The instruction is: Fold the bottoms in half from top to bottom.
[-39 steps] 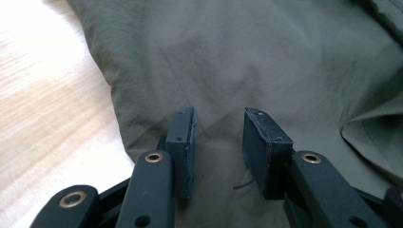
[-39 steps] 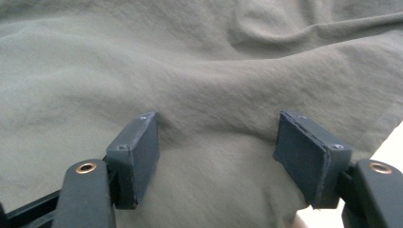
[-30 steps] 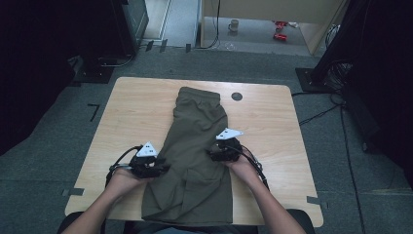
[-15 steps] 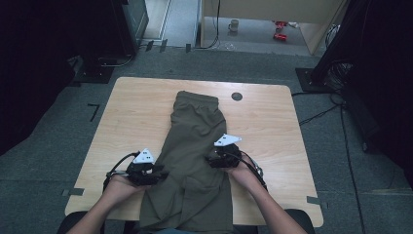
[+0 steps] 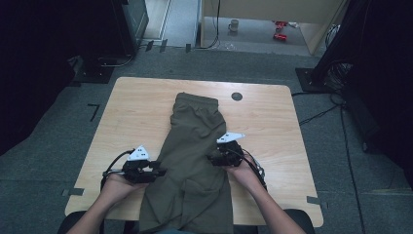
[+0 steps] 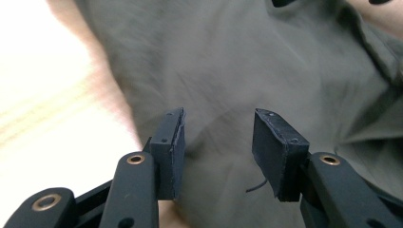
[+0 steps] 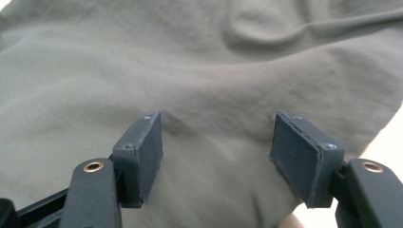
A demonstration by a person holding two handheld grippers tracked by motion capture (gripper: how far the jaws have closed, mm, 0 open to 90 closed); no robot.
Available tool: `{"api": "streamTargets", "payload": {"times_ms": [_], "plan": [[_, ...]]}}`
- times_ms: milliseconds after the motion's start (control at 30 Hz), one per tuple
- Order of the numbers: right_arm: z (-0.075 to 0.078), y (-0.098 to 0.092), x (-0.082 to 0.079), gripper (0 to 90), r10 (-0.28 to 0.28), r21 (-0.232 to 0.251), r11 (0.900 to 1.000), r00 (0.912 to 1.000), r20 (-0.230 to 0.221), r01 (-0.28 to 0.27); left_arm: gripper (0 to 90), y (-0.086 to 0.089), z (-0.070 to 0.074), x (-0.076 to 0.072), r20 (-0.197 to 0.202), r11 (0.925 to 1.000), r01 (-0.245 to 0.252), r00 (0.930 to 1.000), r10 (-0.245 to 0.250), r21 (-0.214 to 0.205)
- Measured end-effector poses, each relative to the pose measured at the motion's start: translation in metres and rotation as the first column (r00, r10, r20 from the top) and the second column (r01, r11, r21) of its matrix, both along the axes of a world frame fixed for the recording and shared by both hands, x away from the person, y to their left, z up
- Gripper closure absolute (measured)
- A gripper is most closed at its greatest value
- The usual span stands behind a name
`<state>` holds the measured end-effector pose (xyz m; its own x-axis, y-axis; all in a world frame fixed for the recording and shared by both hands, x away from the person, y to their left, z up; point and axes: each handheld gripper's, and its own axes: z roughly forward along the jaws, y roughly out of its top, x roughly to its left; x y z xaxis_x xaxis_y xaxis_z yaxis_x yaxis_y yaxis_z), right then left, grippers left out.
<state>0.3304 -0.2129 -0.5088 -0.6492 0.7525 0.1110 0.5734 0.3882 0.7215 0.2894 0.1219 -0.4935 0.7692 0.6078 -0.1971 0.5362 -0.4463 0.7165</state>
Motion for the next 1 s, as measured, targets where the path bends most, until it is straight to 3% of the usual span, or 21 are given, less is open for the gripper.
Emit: {"api": "streamTargets", "payload": {"times_ms": [100, 267, 333, 467, 567, 667, 900, 1000], "plan": [[0.004, -0.001, 0.003, 34.0, -0.010, 0.003, 0.9999, 0.9999, -0.002, 0.010, 54.7, 0.002, 0.002, 0.008, 0.013, 0.9999, -0.012, 0.9998, 0.012, -0.002], [0.011, -0.003, 0.007, 34.6, -0.028, 0.016, 0.9995, 0.9991, 0.031, 0.028, 54.2, 0.003, 0.004, 0.024, 0.042, 0.9995, -0.027, 0.9988, 0.026, 0.019], [0.013, -0.004, 0.010, 35.9, -0.041, 0.027, 0.9988, 0.9985, 0.036, 0.040, 54.0, 0.002, 0.006, 0.031, 0.053, 0.9994, -0.035, 0.9980, 0.034, 0.003], [0.015, -0.005, 0.019, 37.1, -0.062, 0.035, 0.9975, 0.9972, 0.041, 0.060, 51.9, 0.002, 0.007, 0.041, 0.046, 0.9992, -0.037, 0.9983, 0.036, 0.018], [0.015, -0.005, 0.028, 38.6, -0.075, 0.035, 0.9967, 0.9961, 0.046, 0.073, 51.7, 0.003, 0.007, 0.047, 0.038, 0.9985, -0.055, 0.9977, 0.055, -0.003], [0.014, -0.006, 0.036, 38.5, -0.082, 0.056, 0.9951, 0.9965, 0.017, 0.081, 51.1, 0.002, 0.010, 0.057, 0.038, 0.9981, -0.062, 0.9974, 0.062, 0.005], [0.015, -0.009, 0.051, 39.1, -0.100, 0.001, 0.9950, 0.9929, 0.065, 0.100, 51.2, -0.010, 0.012, 0.085, 0.030, 0.9982, -0.057, 0.9979, 0.057, 0.018], [0.015, -0.012, 0.060, 40.3, -0.116, -0.018, 0.9928, 0.9894, 0.087, 0.118, 51.1, -0.015, 0.014, 0.096, 0.045, 0.9988, -0.049, 0.9978, 0.049, 0.007]]}}
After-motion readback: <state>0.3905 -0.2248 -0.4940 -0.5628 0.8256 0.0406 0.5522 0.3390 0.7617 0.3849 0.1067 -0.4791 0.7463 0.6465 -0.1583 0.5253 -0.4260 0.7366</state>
